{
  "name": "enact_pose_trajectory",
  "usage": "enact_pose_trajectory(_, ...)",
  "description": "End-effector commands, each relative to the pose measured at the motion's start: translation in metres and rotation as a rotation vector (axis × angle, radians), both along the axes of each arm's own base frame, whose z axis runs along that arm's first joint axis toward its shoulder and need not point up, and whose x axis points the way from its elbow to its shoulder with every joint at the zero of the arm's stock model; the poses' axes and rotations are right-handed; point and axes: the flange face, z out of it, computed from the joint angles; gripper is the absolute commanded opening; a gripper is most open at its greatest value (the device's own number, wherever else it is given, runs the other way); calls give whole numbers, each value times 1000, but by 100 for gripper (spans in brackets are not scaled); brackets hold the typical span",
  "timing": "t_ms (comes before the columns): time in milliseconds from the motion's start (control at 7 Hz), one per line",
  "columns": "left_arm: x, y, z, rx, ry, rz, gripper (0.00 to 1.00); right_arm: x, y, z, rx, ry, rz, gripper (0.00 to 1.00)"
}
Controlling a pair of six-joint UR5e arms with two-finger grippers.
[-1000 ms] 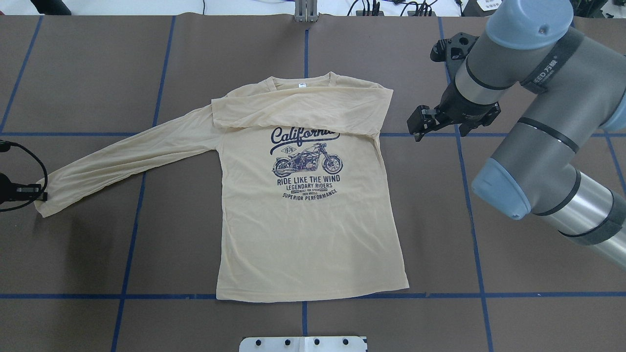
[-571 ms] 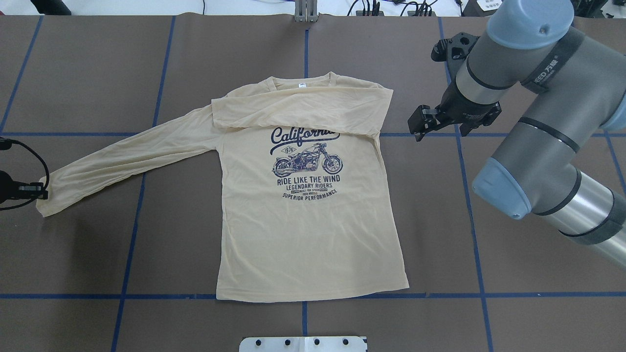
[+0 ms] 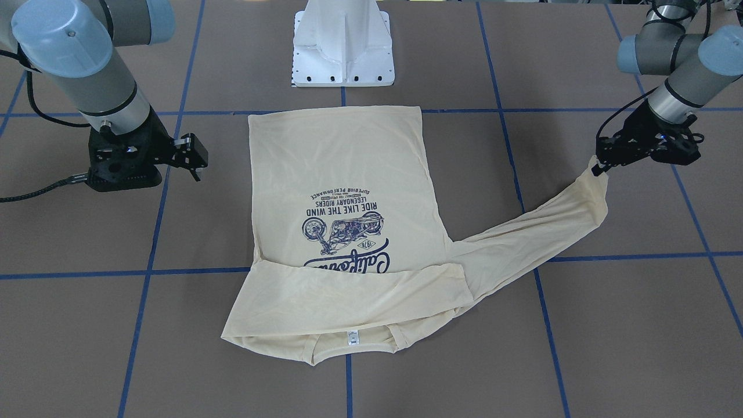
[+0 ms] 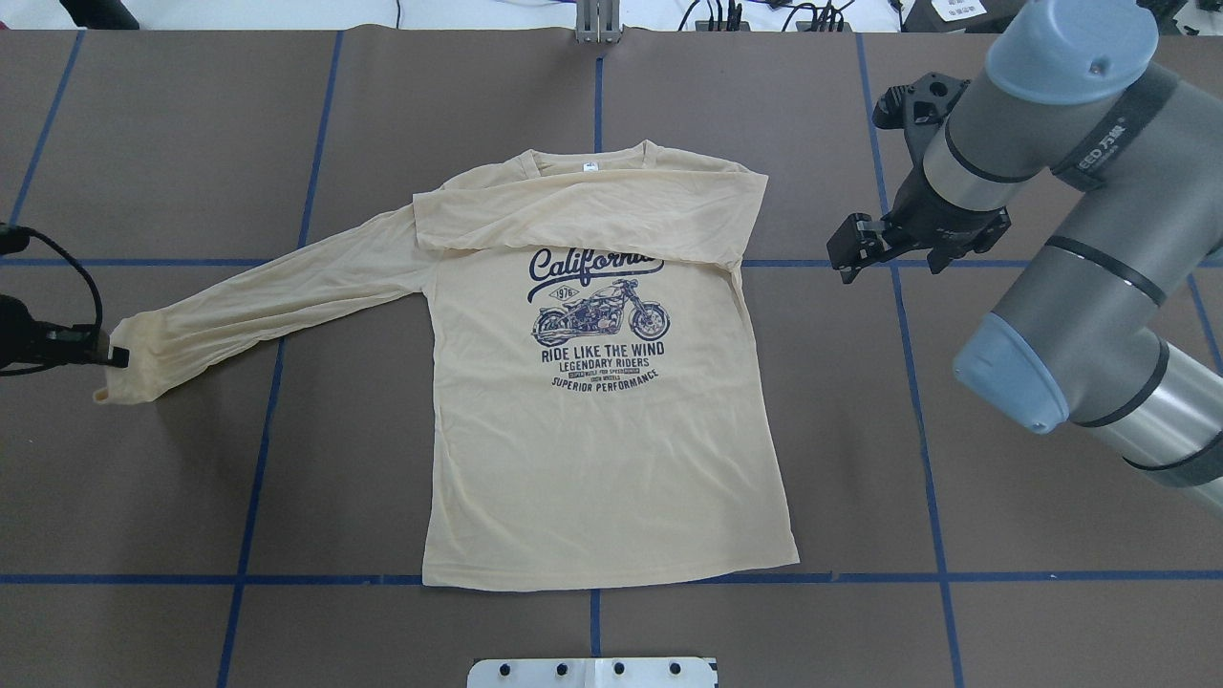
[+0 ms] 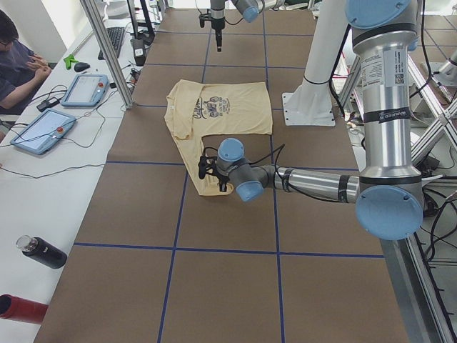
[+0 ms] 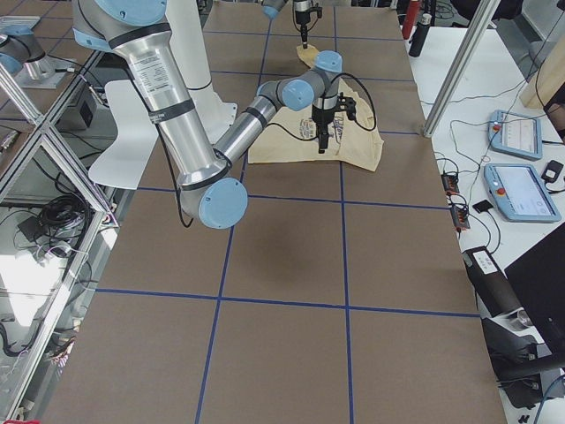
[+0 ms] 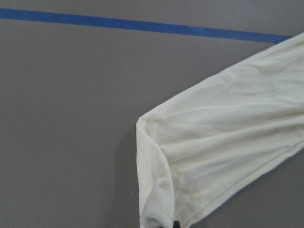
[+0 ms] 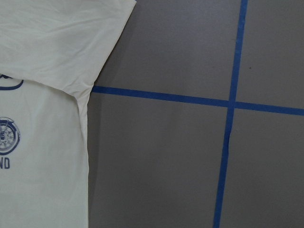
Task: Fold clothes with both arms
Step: 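Carry the held sleeve across the shirt toward the collar with the left gripper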
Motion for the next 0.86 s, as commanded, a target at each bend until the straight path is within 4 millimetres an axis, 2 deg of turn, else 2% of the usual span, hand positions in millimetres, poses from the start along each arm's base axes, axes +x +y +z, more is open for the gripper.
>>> enact_pose_trajectory(0,0,-69,-98,-26,104,37,0,22,0,33,7,35,-27,100)
enact_pose_trajectory(143,11,-95,-153,-79,144,32,0,33,-1,45,19,49,-44,100)
enact_pose_trajectory(286,23,-113,-204,-131,187,-3,0,40,4,56,13,59,-46,100)
enact_pose_trajectory(429,32,-123,-254,-182,243,-30,0,46,10,64,16,68,-57,100)
enact_pose_trajectory(571,46,-125,-304,-244,303,-14,0,50,14,74,10,80,-62,100)
enact_pose_trajectory(714,69,-126,-352,-290,345,-9,0,52,15,79,4,86,-62,100)
